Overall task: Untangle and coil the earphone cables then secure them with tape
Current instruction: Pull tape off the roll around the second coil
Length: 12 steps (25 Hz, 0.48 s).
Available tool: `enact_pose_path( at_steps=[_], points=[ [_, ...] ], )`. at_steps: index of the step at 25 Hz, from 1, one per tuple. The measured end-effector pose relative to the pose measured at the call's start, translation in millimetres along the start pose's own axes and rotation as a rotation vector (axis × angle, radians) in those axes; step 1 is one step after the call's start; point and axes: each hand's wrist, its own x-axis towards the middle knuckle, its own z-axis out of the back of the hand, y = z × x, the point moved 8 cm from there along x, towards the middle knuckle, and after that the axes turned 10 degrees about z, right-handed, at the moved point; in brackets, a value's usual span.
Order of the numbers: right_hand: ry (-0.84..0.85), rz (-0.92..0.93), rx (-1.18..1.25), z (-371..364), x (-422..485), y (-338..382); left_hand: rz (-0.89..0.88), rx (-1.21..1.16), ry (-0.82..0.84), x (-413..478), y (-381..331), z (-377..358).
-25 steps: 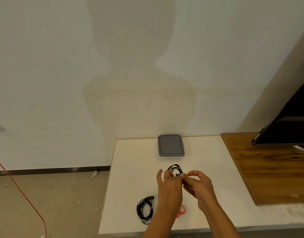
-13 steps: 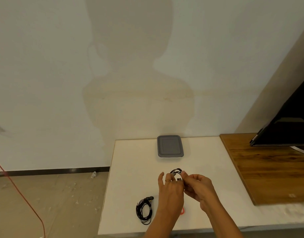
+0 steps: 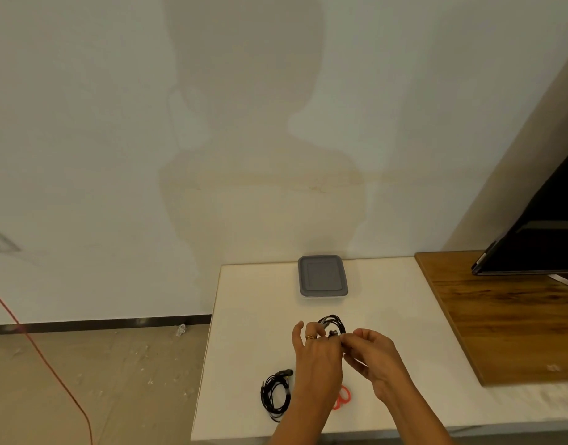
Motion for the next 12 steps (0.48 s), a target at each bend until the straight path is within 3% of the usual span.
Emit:
enact_pose_path(
  at_steps=[7, 12],
  points=[
    [-0.069, 0.076, -0.138, -9, -4, -2, -0.008, 0.075, -0.036, -6, -10, 8],
    [-0.021, -0.033, -0.223, -13, -4, -15, 0.073, 0.03, 0.012, -8, 0, -12]
  ],
)
